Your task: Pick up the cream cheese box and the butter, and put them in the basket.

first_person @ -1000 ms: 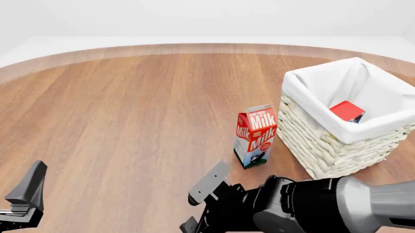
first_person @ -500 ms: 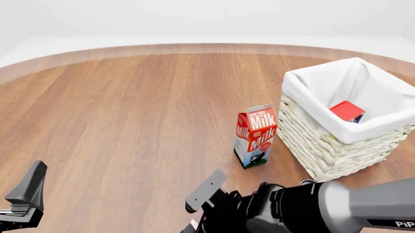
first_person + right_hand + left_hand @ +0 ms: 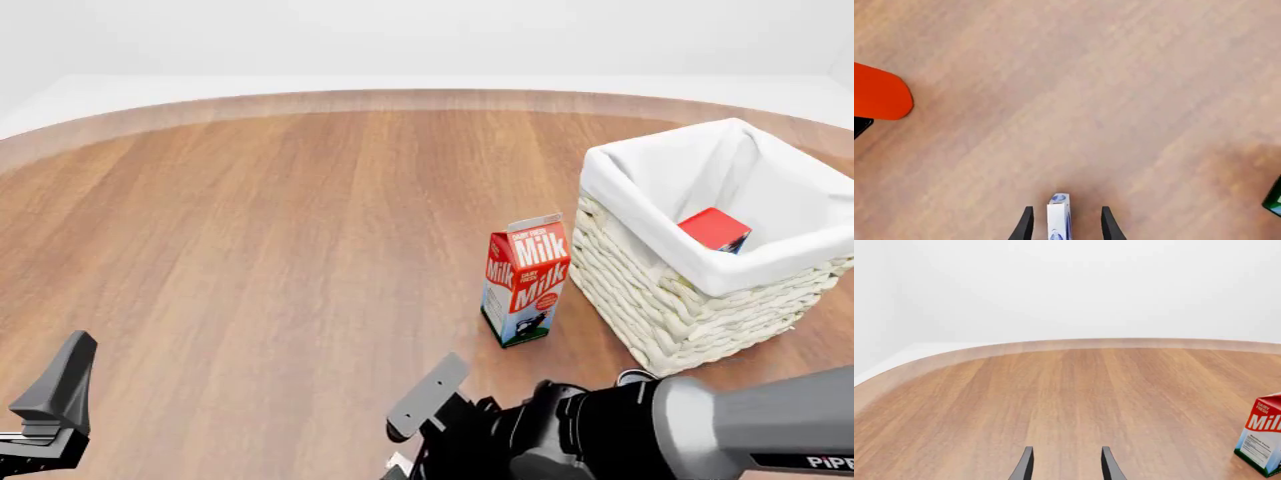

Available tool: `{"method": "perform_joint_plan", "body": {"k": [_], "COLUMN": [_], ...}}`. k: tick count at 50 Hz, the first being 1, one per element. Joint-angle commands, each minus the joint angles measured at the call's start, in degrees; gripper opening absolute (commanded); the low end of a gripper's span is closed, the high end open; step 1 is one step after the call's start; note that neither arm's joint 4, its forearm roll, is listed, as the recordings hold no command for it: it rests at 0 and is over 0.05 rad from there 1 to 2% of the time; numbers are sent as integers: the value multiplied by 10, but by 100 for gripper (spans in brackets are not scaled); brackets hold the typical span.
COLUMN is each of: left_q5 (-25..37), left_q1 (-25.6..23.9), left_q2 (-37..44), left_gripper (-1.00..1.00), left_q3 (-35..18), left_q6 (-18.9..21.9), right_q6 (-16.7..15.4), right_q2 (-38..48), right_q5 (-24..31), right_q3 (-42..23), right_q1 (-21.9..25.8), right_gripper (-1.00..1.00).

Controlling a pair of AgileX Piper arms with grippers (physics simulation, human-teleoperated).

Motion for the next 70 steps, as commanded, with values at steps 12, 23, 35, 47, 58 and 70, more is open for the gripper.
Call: {"method": "perform_joint_plan", "body": {"k": [12,23,35,47,58,70], "left_q5": [0,0,0,0,0,0], "left_q1": [0,0,0,0,0,0], "left_q2": [0,0,0,0,0,0], "left_gripper": [100,100,100,100,100,100], "left_q3": [0,0,0,0,0,0], "left_q6": [0,0,0,0,0,0], "right_q6": [-2,-8,-29,-52,-61,-35], "right_q2": [-15,-34,-86,-146,-246,-369], "right_q5": [9,17,68,113,169,230], "right_q3": [-9,-11,-41,-79,-119,-147], "right_q1": [0,-5,-6,-13,-47,-96], "right_gripper": [-100,-100,-100,-100,-100,-100]}}
